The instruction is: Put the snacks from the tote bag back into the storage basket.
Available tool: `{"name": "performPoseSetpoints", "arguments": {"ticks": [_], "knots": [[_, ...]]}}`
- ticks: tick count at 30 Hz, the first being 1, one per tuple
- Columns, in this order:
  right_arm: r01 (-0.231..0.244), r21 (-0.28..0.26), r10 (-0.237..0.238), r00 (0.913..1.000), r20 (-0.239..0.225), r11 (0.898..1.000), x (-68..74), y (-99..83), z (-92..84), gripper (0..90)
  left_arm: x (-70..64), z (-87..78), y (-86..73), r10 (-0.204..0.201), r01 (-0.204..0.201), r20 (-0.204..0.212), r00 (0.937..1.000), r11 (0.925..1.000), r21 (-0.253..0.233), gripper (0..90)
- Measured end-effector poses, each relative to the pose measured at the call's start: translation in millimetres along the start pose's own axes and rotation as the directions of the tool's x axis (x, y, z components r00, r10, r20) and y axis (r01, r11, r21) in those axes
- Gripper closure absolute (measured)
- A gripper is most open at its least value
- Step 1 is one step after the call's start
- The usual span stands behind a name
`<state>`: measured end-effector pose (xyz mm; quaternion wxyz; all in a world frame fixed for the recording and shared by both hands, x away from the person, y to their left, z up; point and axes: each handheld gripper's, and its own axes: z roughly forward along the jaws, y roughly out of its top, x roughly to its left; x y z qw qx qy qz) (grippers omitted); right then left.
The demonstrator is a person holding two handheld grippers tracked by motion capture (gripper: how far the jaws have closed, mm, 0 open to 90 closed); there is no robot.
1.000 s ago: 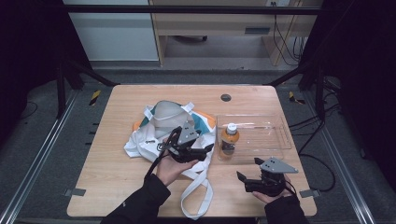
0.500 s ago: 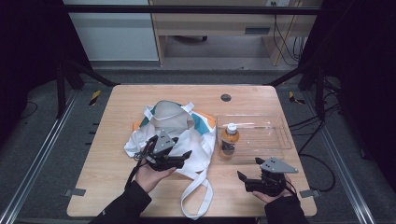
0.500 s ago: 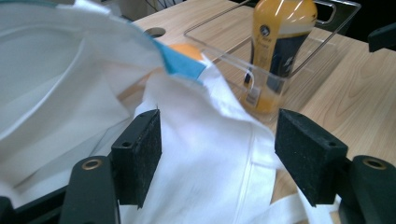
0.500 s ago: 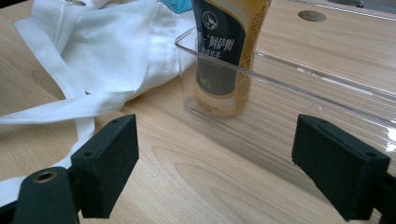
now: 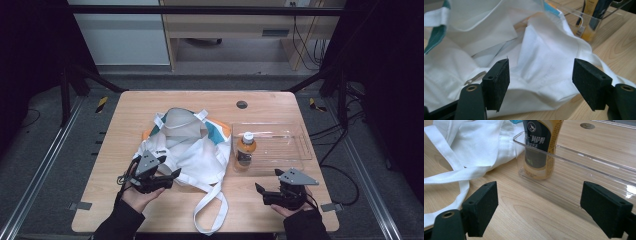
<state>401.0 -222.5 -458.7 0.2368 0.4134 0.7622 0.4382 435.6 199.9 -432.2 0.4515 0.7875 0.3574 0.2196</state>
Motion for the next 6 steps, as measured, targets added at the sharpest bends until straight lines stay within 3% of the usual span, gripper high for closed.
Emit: {"name": "performPoseSetpoints", "arguments": {"ticks": [6], "knots": [[-0.003, 0.005, 0.003, 1.0000, 0.007, 1.000, -0.9, -0.7, 0.1, 14.9, 12.6, -12.2, -15.1, -0.024, 0.024, -0.015, 0.9996, 0.9997, -0.003, 28.6]]}}
